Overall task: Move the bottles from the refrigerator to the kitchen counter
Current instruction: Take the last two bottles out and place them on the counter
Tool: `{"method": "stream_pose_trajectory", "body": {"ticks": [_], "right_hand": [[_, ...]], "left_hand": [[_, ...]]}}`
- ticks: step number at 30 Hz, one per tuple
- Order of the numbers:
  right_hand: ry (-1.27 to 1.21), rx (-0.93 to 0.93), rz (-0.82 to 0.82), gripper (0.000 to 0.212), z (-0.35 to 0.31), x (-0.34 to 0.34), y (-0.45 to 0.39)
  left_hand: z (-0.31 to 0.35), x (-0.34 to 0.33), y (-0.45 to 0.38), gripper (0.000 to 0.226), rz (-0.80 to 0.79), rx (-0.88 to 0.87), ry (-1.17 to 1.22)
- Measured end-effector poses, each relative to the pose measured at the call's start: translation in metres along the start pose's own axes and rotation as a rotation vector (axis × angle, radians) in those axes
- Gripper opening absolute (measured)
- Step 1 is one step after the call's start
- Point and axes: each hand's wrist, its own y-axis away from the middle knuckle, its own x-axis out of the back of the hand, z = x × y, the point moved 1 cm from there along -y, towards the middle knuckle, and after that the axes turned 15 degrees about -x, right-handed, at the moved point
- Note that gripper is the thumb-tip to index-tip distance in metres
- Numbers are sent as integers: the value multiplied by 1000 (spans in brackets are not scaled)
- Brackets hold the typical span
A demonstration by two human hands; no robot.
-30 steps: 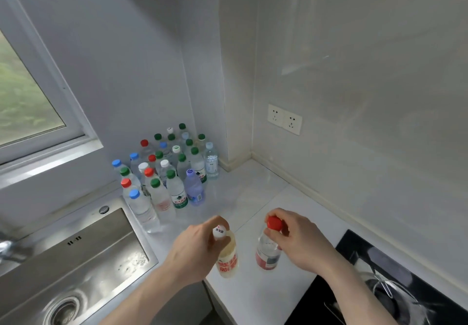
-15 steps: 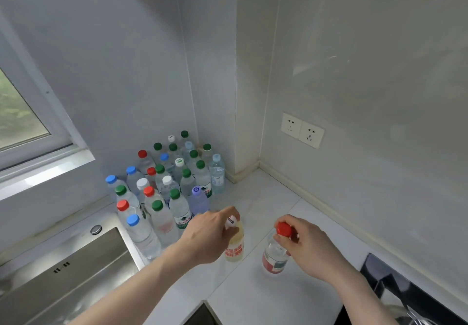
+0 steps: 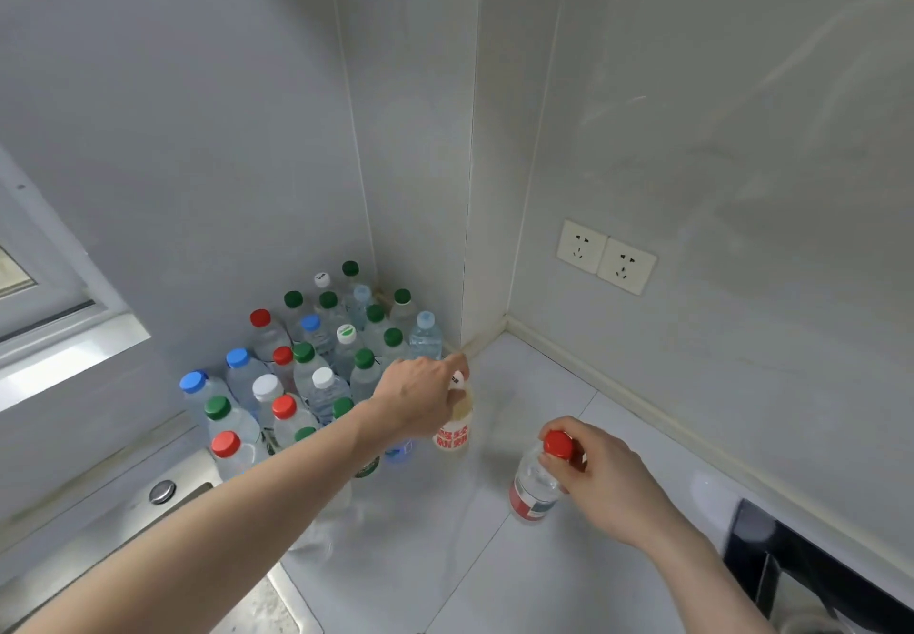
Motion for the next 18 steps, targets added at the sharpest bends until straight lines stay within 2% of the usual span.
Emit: {"method": "stream_pose_trajectory", "body": {"ticks": [5,14,18], "right_hand": [[0,-37,-2,8,-1,-12,-5],[18,-48,-9,6,-9,-17,-20],[38,-43,-24,7,-11,-17,-32]], "left_hand": [[-27,-6,-19,24,-71,19,-46],[-63,-33,-39,27,-185,152,12],[-77,-40,-45,28,-177,210,17]]}}
